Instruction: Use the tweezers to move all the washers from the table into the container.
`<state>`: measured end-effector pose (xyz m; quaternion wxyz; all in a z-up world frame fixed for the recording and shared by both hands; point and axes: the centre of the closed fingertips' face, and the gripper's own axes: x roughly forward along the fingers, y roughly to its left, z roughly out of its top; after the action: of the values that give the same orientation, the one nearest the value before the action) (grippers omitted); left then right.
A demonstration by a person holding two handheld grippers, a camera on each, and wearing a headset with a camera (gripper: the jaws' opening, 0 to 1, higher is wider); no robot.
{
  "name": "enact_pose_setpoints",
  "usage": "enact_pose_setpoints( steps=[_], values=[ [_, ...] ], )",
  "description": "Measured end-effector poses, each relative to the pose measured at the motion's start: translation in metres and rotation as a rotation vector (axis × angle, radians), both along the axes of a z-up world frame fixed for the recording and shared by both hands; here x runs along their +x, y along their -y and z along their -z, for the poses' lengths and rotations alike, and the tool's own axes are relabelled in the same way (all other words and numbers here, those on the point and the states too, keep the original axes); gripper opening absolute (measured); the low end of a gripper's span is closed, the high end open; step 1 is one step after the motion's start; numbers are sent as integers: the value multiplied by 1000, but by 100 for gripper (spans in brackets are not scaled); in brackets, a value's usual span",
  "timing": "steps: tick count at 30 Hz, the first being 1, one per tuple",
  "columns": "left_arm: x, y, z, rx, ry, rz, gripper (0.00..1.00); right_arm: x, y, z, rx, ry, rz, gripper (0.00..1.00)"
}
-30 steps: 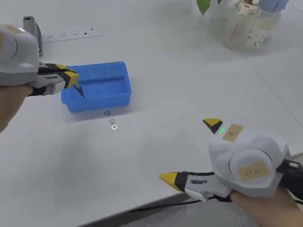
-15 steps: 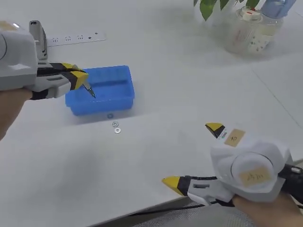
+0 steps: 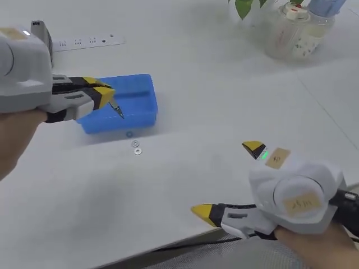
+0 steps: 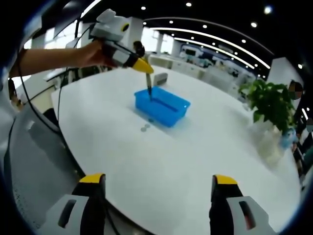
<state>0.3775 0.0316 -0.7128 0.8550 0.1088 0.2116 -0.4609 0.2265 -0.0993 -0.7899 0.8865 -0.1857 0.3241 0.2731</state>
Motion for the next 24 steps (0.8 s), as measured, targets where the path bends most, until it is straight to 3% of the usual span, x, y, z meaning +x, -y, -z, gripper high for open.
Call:
enact_pose_setpoints(
  steps=[11, 24],
  values=[
    [-7, 8, 24, 51, 1, 24, 0, -1, -1, 0, 5, 2, -5, 87],
    [-6, 14, 41, 69, -8, 41, 0, 0, 0, -1, 7, 4, 1, 86]
  ],
)
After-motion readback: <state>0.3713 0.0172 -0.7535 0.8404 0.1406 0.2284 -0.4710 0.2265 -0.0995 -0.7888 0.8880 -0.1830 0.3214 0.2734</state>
